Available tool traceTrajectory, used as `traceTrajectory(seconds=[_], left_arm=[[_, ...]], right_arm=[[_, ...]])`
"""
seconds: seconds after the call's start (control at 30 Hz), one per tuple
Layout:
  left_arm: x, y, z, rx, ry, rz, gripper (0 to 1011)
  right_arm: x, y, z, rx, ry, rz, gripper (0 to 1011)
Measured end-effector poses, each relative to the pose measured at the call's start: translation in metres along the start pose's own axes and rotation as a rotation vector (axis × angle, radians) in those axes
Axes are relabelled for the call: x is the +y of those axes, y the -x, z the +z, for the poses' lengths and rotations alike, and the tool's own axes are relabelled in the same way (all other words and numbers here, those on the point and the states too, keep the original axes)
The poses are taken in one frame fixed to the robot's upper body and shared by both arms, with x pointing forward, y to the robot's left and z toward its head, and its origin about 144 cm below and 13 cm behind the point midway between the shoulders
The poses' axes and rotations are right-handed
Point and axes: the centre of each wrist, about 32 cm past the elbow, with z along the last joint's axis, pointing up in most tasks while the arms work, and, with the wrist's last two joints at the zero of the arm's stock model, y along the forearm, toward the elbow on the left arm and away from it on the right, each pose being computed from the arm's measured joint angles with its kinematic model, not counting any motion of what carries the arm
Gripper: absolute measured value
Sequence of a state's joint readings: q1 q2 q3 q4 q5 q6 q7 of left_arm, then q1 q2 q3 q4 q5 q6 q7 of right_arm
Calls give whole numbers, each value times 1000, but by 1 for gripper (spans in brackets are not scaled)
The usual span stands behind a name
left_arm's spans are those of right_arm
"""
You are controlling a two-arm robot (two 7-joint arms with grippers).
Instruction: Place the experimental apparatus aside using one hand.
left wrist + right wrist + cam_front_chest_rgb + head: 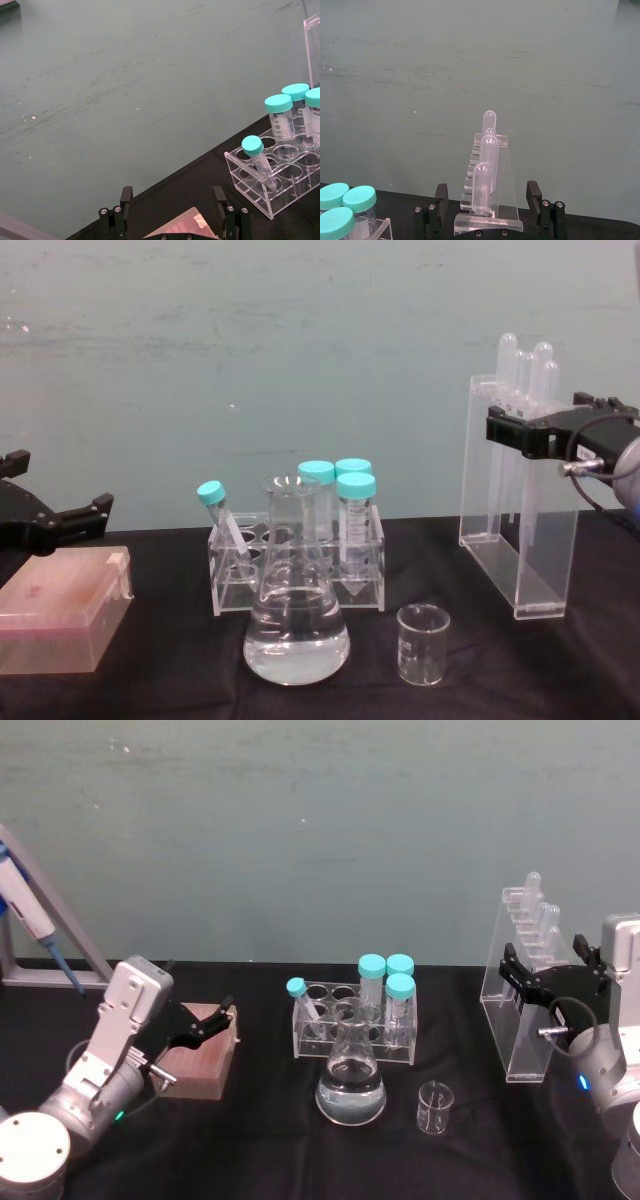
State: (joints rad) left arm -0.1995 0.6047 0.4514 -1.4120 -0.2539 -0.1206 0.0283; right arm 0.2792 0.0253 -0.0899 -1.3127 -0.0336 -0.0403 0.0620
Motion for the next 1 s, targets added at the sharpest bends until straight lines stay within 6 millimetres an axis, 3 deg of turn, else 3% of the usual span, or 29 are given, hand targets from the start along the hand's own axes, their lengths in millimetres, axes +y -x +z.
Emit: traceTrajectory(seconds=[1.0], left_arm=[[0, 0, 0, 0, 0, 0, 1000]], right_arm=[[-1, 1, 0, -4, -3, -3, 1000]])
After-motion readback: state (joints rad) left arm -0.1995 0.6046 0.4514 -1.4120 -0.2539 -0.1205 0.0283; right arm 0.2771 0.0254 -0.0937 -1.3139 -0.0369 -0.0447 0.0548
